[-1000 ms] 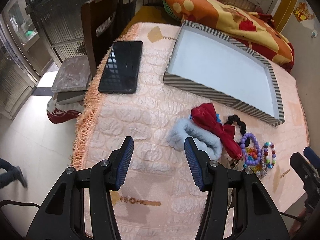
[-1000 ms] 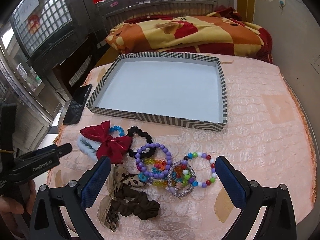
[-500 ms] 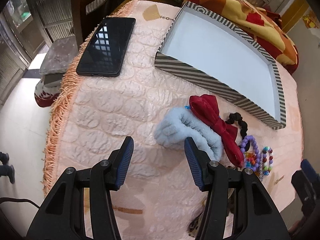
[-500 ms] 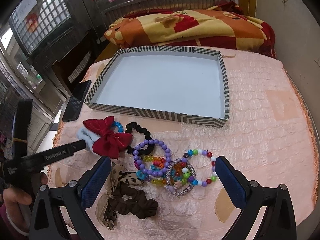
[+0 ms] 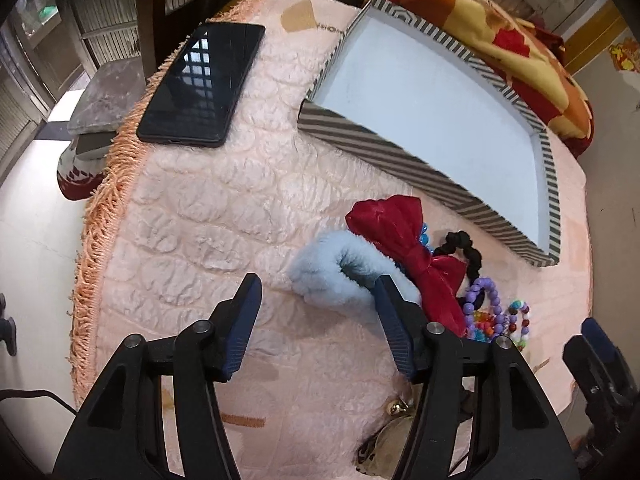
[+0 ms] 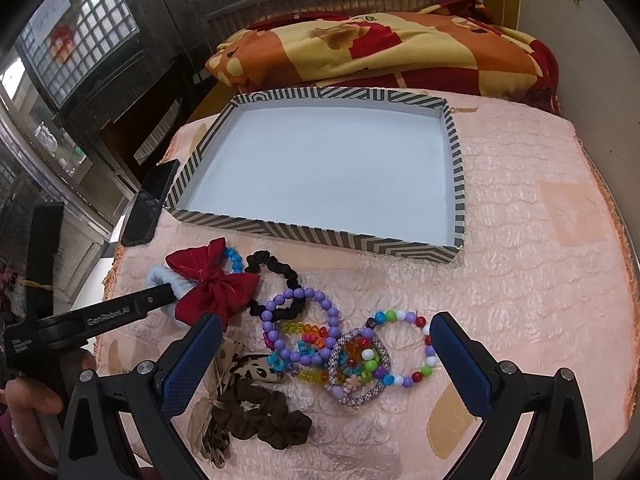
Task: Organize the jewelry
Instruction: 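Grasp the light-blue scrunchie with the left tool while the right tool grasps the red bow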
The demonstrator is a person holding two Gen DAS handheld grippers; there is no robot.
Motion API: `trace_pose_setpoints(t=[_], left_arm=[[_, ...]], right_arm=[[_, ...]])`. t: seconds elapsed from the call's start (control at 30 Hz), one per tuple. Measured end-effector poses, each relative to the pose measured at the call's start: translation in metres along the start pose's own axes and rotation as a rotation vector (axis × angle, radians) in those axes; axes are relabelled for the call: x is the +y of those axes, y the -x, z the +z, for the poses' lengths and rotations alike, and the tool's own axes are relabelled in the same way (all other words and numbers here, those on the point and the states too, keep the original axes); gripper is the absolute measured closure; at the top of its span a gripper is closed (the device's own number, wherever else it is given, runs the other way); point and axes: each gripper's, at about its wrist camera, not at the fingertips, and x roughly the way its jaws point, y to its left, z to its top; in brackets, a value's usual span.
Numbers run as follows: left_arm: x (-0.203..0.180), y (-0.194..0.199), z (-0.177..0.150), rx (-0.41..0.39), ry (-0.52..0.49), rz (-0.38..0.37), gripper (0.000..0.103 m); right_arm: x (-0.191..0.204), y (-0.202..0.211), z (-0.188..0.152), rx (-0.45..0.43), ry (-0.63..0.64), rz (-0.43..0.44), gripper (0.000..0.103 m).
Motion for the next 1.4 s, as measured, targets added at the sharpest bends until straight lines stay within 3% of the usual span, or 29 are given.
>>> trace_pose_setpoints(t=[0.13, 0.2, 0.3, 0.4, 0.5, 0.73, 0.87, 1.1, 1.27, 1.4], left_arm=[[-0.003, -0.006, 0.002, 0.000, -0.012, 0.010, 0.048], [-0.003, -0.009, 0.002, 0.008, -0.012, -0.007, 0.068], [-0.004, -0.017, 0.002, 0.029, -0.020, -0.001, 0.082], [0.001, -0.016, 0.002, 0.028, -0.020, -0.004, 0.089], [0.008, -0.004, 0.003, 0.011, -0.024, -0.013, 0.090], [0.028, 0.024, 0.005, -0.053, -0.014, 0.035, 0.090], [0.039, 0.033, 0.003, -0.082, -0.001, 0.075, 0.090], [0.049, 0.034, 0.000, -0.091, 0.022, 0.115, 0.090], [0.047, 0.032, -0.001, -0.087, 0.024, 0.129, 0.090], [0.044, 0.032, -0.001, -0.092, 0.016, 0.134, 0.090]], right_arm=[[0.000, -0.002, 0.002, 0.002, 0.007, -0.003, 0.000], [-0.001, -0.004, 0.004, 0.004, 0.005, 0.003, 0.000], [0.001, -0.007, 0.005, 0.010, 0.013, 0.011, 0.000], [0.009, -0.013, 0.007, 0.018, 0.045, 0.033, 0.000], [0.022, -0.018, 0.010, 0.021, 0.091, 0.067, 0.001], [0.072, -0.048, 0.021, 0.048, 0.254, 0.173, 0.024], [0.092, -0.078, 0.024, 0.121, 0.303, 0.239, 0.046], [0.111, -0.114, 0.026, 0.181, 0.361, 0.240, 0.050], [0.108, -0.127, 0.026, 0.210, 0.355, 0.259, 0.082], [0.106, -0.111, 0.025, 0.181, 0.344, 0.282, 0.086]])
